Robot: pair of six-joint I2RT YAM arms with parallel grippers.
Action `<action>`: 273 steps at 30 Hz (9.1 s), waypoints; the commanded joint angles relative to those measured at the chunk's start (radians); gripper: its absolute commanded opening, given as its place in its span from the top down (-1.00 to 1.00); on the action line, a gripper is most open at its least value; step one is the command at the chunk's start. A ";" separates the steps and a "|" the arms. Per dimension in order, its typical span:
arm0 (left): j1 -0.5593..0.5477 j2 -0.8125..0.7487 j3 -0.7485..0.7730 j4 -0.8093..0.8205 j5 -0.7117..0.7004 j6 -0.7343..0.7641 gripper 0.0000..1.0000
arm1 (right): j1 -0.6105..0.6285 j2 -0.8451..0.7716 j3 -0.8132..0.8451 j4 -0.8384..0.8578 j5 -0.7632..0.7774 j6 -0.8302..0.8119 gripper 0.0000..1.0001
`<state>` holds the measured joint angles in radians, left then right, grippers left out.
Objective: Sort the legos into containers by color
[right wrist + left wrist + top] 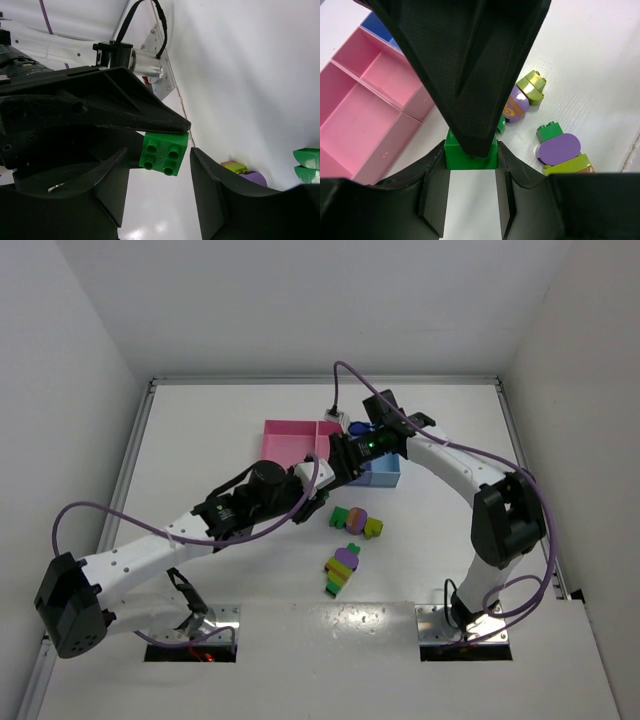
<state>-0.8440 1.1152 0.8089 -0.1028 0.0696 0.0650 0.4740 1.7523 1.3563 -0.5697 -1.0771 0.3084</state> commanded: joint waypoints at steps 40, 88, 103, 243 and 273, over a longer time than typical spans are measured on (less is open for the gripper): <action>0.135 -0.225 -0.118 -0.015 0.278 -0.111 -0.49 | -0.092 0.013 0.021 -0.071 -0.221 -0.155 1.00; 0.749 -0.123 0.069 -0.258 0.188 -0.344 -0.70 | 0.075 0.529 0.570 0.261 0.752 -0.069 -0.08; 0.470 -0.085 -0.065 -0.144 0.603 0.120 -0.51 | -0.064 -0.068 0.177 0.119 0.686 -0.205 -0.55; 0.255 0.337 0.128 0.183 0.178 0.299 0.40 | -0.281 -0.060 -0.206 -0.386 -0.130 -0.462 1.00; 0.611 0.609 0.193 0.808 1.078 -0.993 -0.90 | -0.313 0.058 -0.028 0.226 -0.290 0.160 1.00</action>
<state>-0.2096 1.7741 1.0550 0.4221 0.9295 -0.6262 0.1368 1.8172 1.2968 -0.5800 -1.3125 0.2867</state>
